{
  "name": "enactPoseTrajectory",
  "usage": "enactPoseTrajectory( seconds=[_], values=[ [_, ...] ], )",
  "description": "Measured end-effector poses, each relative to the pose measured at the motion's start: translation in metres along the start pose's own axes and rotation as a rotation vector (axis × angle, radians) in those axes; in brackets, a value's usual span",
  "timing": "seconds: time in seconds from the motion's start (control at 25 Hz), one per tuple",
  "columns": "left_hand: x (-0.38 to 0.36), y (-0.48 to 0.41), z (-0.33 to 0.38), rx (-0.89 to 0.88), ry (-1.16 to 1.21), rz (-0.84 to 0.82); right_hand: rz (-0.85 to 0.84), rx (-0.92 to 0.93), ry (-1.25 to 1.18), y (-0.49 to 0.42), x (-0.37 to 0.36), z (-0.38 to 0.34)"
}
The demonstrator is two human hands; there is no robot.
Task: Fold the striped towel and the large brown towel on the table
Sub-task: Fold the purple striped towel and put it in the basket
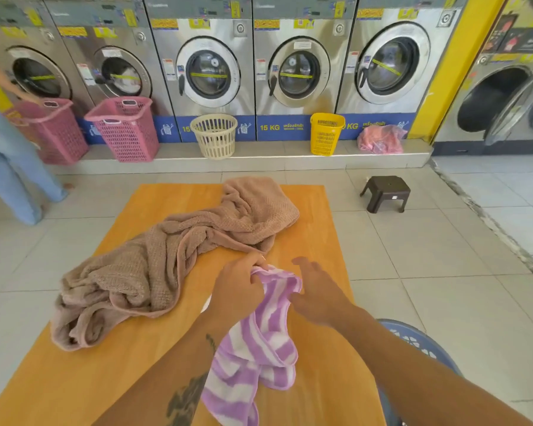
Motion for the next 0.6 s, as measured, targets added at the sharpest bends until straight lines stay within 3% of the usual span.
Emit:
enactPoseTrajectory(
  seconds=[0.12,0.28,0.4,0.48,0.6],
  values=[
    [0.01,0.02,0.034,0.002,0.071,0.093,0.055,0.105,0.092,0.003,0.016,-0.008],
    [0.031,0.045,0.046,-0.028,-0.296,0.261,0.215,0.194,-0.093,0.017,0.048,-0.024],
    [0.053,0.059,0.011,0.24,-0.501,0.314,0.28,0.269,-0.176,0.029,0.086,-0.039],
    [0.07,0.06,-0.008,0.467,-0.428,0.314,0.299,0.325,-0.165,0.037,0.111,-0.055],
    [0.087,0.036,0.007,0.538,0.102,0.415,0.289,0.465,-0.111,0.057,0.12,-0.088]
  ],
)
Point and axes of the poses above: each hand's wrist, its own y-axis away from the middle knuckle, its own x-axis out of the back of the hand, z = x × y, the point moved 10 cm from there along -y, towards the middle knuckle, and after that the axes turned 1 degree about -y, right-handed, at the moved point
